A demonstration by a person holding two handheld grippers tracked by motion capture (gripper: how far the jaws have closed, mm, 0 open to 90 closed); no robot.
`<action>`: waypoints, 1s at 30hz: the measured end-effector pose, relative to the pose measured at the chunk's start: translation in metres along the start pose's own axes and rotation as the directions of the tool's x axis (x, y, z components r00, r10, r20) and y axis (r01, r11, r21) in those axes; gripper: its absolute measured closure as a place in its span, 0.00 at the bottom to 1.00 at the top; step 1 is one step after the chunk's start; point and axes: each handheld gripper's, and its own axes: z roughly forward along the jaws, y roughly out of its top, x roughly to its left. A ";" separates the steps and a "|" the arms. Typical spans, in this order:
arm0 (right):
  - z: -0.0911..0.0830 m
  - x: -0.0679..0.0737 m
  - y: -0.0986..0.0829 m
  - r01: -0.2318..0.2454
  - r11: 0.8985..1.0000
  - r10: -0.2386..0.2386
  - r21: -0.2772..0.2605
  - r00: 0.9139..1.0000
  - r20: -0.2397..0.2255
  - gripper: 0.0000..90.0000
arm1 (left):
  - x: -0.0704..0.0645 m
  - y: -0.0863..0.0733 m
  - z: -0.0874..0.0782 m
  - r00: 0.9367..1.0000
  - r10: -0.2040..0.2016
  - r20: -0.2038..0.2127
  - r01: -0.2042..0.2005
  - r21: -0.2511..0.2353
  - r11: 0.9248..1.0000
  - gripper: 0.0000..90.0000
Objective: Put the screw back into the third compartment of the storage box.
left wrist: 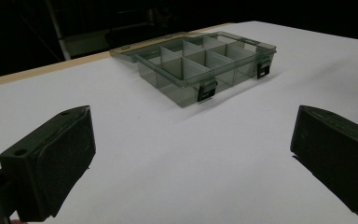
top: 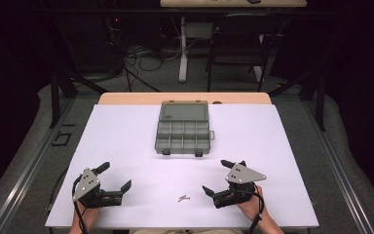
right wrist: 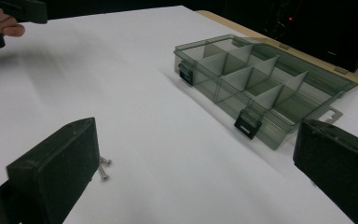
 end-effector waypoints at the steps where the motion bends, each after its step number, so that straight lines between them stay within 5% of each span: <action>1: 0.003 0.002 0.002 0.011 1.000 -0.010 0.012 1.000 -0.016 0.00 | 0.000 0.000 0.000 1.000 0.000 -0.001 0.000 -0.001 1.000 0.00; 11: 0.022 0.009 0.008 0.036 0.994 -0.023 0.106 0.993 -0.120 0.00 | 0.000 0.000 0.000 1.000 0.002 0.001 -0.002 0.004 1.000 0.00; 16: 0.032 0.011 0.013 0.053 0.982 -0.019 0.182 0.983 -0.184 0.00 | 0.001 0.000 0.000 1.000 0.003 0.003 -0.003 0.006 1.000 0.00; 23: 0.049 0.016 0.022 0.090 0.957 -0.011 0.276 0.962 -0.272 0.00 | 0.001 0.000 0.000 1.000 0.003 0.003 -0.003 0.008 1.000 0.00; 25: 0.051 0.017 0.023 0.093 0.957 -0.015 0.276 0.962 -0.272 0.00 | 0.001 0.000 0.000 1.000 0.003 0.002 -0.003 0.007 1.000 0.00; 30: 0.058 0.020 0.029 0.128 0.930 -0.022 0.345 0.955 -0.296 0.00 | 0.001 0.000 0.000 1.000 0.003 0.005 -0.003 0.011 1.000 0.00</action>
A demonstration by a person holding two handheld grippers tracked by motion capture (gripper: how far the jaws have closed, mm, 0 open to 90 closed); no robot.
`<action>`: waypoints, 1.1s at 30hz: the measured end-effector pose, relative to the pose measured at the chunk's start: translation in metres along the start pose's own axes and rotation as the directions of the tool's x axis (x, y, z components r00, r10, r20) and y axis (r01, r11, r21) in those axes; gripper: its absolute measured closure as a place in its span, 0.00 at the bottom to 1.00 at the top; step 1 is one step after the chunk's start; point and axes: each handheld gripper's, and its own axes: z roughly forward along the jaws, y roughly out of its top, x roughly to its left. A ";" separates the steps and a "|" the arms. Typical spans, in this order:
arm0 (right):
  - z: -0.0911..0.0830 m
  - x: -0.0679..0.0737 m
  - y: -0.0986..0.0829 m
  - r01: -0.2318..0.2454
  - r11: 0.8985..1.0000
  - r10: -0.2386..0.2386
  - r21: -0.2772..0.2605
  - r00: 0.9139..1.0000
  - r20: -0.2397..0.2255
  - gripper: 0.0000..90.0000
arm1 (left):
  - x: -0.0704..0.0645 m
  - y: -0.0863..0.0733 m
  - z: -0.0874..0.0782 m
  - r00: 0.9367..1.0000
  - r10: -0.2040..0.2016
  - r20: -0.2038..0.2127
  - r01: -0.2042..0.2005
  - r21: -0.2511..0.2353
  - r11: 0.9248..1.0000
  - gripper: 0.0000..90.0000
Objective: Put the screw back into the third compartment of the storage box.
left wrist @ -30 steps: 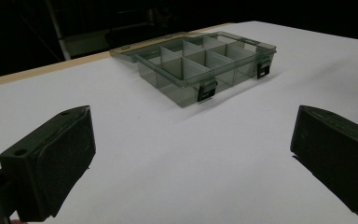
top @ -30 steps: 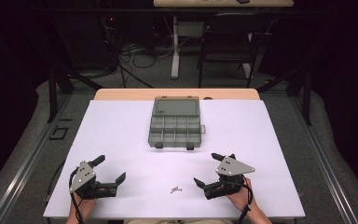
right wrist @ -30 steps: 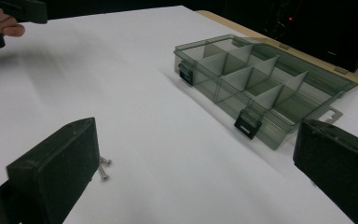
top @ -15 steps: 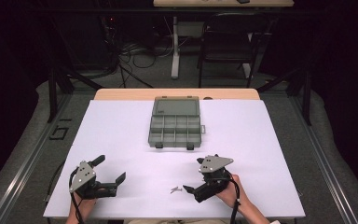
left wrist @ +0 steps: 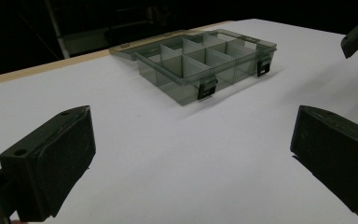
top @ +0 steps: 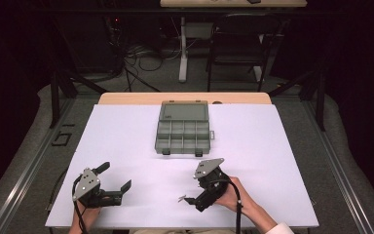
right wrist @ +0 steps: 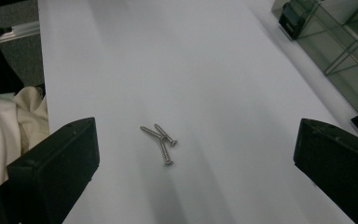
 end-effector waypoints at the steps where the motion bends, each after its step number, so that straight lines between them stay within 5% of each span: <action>1: 0.002 0.001 0.003 0.011 0.999 -0.010 0.035 1.000 -0.011 0.00 | 0.000 0.000 0.000 1.000 -0.001 0.000 0.001 -0.001 1.000 0.00; 8: 0.009 0.001 0.010 0.050 0.993 -0.047 0.105 0.998 -0.030 0.08 | 0.000 0.000 0.000 1.000 -0.001 0.001 0.001 0.000 1.000 0.00; 16: 0.019 0.002 0.017 0.086 0.976 -0.082 0.198 0.996 -0.030 0.35 | 0.000 0.000 0.000 1.000 0.000 0.002 0.000 0.001 1.000 0.00; 19: 0.023 0.004 0.018 0.117 0.962 -0.109 0.246 0.993 -0.049 0.48 | 0.000 0.000 0.000 1.000 0.003 0.000 -0.003 0.001 1.000 0.00; 20: 0.026 0.005 0.018 0.144 0.950 -0.132 0.277 0.989 -0.063 0.55 | 0.000 0.000 0.000 1.000 0.001 0.001 -0.001 0.001 1.000 0.00; 25: 0.034 0.007 0.018 0.168 0.930 -0.148 0.326 0.985 -0.085 0.71 | 0.000 0.000 0.000 1.000 0.001 0.001 -0.001 0.001 1.000 0.00; 33: 0.042 0.010 0.016 0.188 0.916 -0.160 0.354 0.981 -0.109 0.84 | 0.001 0.000 -0.001 1.000 0.000 -0.001 0.000 -0.002 1.000 0.00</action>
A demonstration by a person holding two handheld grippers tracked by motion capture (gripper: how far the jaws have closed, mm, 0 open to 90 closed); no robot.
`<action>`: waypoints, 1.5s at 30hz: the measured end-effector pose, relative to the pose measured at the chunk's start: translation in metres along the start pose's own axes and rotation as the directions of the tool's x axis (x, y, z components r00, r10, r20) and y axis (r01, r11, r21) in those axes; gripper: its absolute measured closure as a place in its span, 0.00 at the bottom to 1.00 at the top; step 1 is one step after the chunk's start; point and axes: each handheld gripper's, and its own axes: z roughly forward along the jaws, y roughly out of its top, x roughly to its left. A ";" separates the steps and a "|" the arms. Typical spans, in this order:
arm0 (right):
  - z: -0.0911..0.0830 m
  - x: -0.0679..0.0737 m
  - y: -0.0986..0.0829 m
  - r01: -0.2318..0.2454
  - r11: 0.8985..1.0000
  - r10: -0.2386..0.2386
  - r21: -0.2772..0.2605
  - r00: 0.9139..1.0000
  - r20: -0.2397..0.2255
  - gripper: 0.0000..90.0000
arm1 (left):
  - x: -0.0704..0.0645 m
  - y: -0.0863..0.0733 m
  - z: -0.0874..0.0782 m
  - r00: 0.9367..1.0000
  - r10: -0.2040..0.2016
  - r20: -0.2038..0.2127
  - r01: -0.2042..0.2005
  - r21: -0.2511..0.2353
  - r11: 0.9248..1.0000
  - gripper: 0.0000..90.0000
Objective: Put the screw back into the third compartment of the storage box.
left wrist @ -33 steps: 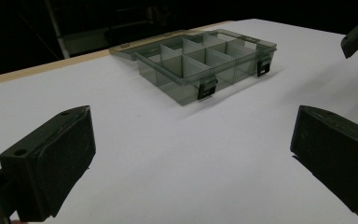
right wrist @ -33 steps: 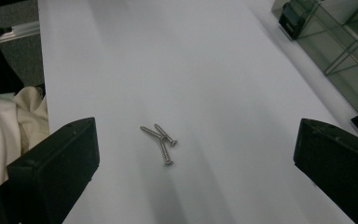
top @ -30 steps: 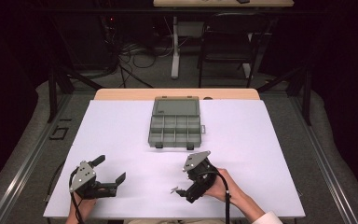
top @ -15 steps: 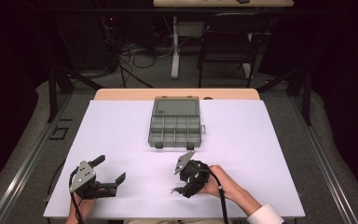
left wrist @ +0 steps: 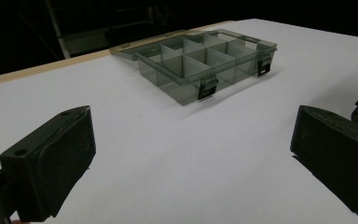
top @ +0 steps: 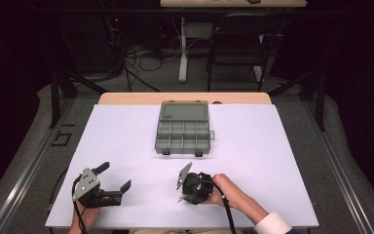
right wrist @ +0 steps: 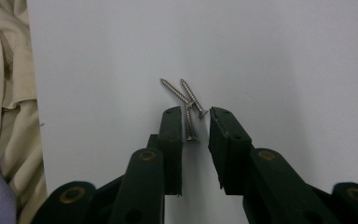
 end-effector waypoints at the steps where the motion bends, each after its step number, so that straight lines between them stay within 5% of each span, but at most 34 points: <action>1: 0.001 0.000 0.000 -0.002 1.000 0.002 0.003 1.000 -0.003 0.86 | 0.000 0.000 0.000 1.000 0.000 0.000 0.000 0.000 1.000 0.00; 17: 0.002 0.000 0.001 0.021 0.998 -0.020 0.051 0.999 -0.033 0.95 | 0.000 0.000 0.000 1.000 0.000 -0.001 0.000 0.003 1.000 0.00; 45: -0.025 -0.002 0.007 0.033 0.996 -0.034 0.083 0.999 0.009 0.96 | 0.000 0.000 0.000 1.000 0.002 -0.001 -0.002 0.005 1.000 0.00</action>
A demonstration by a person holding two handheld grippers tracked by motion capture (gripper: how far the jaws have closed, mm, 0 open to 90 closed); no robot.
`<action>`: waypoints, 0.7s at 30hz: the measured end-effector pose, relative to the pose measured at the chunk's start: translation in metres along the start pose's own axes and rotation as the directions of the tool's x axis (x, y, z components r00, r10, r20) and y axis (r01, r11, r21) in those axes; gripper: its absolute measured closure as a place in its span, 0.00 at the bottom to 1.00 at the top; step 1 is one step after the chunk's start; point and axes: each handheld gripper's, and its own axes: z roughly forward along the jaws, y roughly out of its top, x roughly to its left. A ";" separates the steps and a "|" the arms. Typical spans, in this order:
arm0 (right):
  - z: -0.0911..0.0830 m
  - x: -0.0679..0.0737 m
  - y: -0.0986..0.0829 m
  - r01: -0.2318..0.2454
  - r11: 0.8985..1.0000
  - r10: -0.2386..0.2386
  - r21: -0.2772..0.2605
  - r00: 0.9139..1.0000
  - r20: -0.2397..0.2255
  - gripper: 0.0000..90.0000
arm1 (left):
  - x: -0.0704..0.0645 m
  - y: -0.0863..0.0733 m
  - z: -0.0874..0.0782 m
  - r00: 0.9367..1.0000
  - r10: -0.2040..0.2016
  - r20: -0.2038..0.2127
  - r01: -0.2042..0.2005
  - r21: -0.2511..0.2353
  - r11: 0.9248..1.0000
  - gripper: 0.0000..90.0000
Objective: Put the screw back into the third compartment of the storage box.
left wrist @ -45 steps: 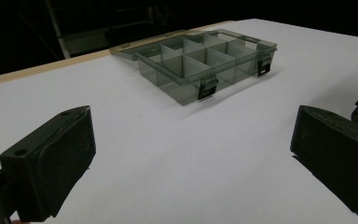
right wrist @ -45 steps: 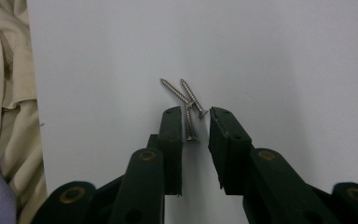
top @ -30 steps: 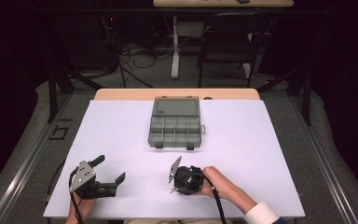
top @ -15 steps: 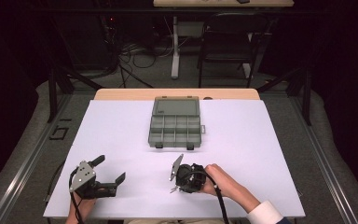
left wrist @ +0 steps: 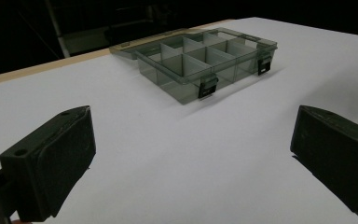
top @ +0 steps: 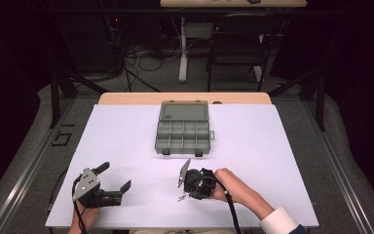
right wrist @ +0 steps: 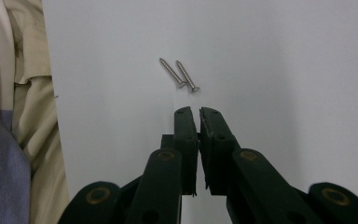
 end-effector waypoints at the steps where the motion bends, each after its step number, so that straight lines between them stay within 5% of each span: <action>1: -0.001 -0.001 0.000 0.000 1.000 0.000 -0.001 1.000 0.002 0.96 | 0.000 0.000 0.000 1.000 0.000 0.001 0.000 0.001 1.000 0.00; 21: -0.018 -0.020 -0.001 -0.039 0.999 0.040 -0.015 0.998 0.050 0.96 | 0.000 0.000 0.000 1.000 0.003 0.002 -0.003 0.003 1.000 0.00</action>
